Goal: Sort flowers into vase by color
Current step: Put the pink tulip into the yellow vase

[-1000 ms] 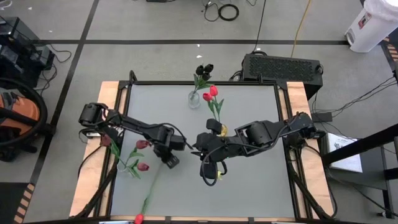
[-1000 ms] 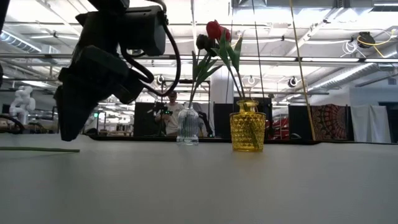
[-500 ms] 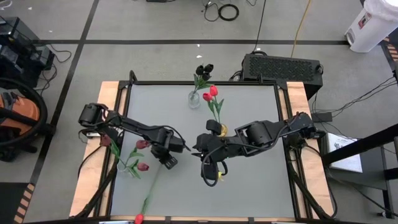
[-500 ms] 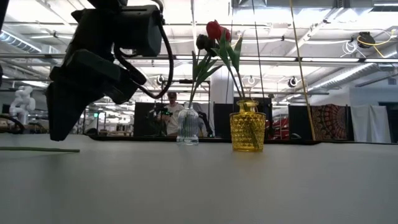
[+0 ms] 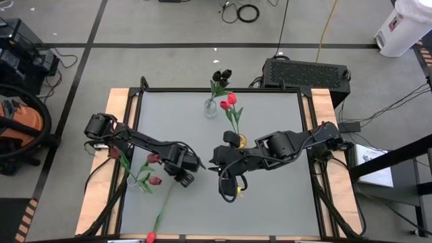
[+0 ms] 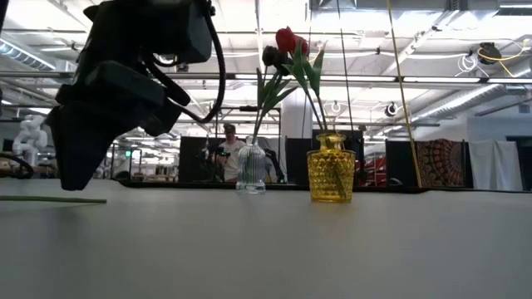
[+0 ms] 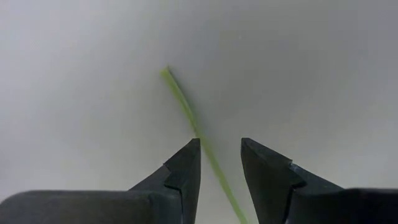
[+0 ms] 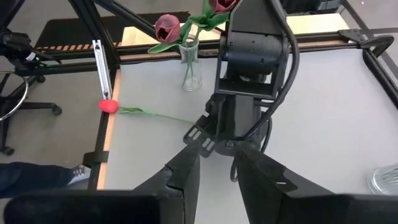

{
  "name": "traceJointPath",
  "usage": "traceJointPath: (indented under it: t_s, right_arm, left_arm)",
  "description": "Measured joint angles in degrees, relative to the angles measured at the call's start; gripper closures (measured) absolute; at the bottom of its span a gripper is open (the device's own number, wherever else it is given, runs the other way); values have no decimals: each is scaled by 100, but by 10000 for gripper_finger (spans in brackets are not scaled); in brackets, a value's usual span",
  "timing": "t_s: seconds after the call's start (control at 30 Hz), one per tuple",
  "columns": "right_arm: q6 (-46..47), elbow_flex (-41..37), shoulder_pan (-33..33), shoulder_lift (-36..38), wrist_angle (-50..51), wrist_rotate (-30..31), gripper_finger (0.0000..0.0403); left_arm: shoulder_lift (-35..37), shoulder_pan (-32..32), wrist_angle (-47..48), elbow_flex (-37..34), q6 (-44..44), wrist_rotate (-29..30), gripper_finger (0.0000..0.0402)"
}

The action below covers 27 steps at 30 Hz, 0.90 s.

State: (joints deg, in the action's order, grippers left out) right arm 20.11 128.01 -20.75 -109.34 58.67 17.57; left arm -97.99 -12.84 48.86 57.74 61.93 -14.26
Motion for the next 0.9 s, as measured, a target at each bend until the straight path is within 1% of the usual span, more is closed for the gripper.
traceJointPath:
  t_s: [0.2,0.33,0.47,0.57,0.67,0.9]
  right_arm:
    - [-24,0,0,0,0,-147,307]
    - [0,0,0,0,0,-147,307]
    - [11,0,-2,0,-2,-286,307]
    - [16,0,-5,0,0,-311,307]
    - [14,0,-15,0,0,-311,307]
    - [-24,0,-15,0,9,-311,307]
  left_arm:
    - [0,-99,-33,0,81,102,278]
    - [0,-81,23,-10,78,336,278]
    - [0,-64,-42,-101,75,341,278]
    - [0,-64,-82,-272,80,321,278]
    - [3,-60,-208,-428,83,113,278]
    - [0,-64,-223,-398,81,20,278]
